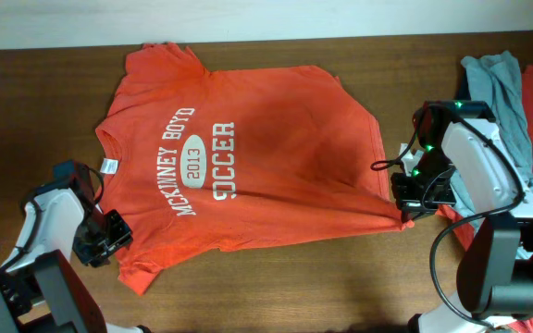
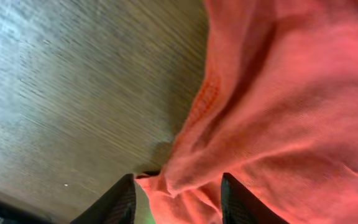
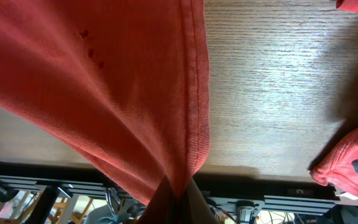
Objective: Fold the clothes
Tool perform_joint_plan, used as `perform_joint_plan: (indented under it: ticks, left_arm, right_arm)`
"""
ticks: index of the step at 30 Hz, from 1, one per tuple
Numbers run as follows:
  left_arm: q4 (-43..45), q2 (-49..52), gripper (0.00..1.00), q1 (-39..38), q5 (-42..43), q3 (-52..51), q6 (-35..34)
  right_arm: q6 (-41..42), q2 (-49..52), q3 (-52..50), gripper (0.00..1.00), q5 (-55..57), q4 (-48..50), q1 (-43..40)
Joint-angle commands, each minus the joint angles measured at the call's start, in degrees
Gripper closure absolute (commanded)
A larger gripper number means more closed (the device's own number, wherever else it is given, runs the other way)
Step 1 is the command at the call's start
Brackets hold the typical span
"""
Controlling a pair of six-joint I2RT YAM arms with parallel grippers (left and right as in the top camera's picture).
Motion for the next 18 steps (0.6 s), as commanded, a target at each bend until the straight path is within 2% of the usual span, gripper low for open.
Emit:
perform_joint_plan:
  ticks: [1, 7, 10, 11, 12, 14, 18]
  left_arm:
    - [0.9, -1.1, 0.55, 0.1, -1.5, -1.4, -1.2]
    - [4.3, -1.1, 0.55, 0.1, 0.1, -4.0, -1.2]
    - [5.0, -1.1, 0.77, 0.1, 0.5, -4.7, -1.2]
    - [4.9, -1.1, 0.87, 0.1, 0.8, -4.7, -1.1]
    - [4.9, -1.0, 0.93, 0.1, 0.9, -4.7, -1.2]
    - [4.7, -1.1, 0.99, 0.1, 1.0, -4.7, -1.2]
    - [3.8, -1.1, 1.00, 0.1, 3.2, -4.7, -0.2]
  right_arm:
    - [0.5, -0.9, -0.2, 0.96, 0.0, -0.4, -0.4]
    - [0.5, -0.9, -0.2, 0.95, 0.1, -0.7, -0.4]
    - [0.5, -0.9, -0.2, 0.95, 0.1, -0.6, -0.4]
    - [0.5, -0.9, -0.2, 0.95, 0.1, -0.6, -0.4]
    - [0.5, -0.9, -0.2, 0.96, 0.1, -0.6, -0.4]
    - [0.5, -0.9, -0.2, 0.96, 0.1, -0.6, -0.4]
    - [0.5, -0.9, -0.2, 0.95, 0.1, -0.6, -0.4]
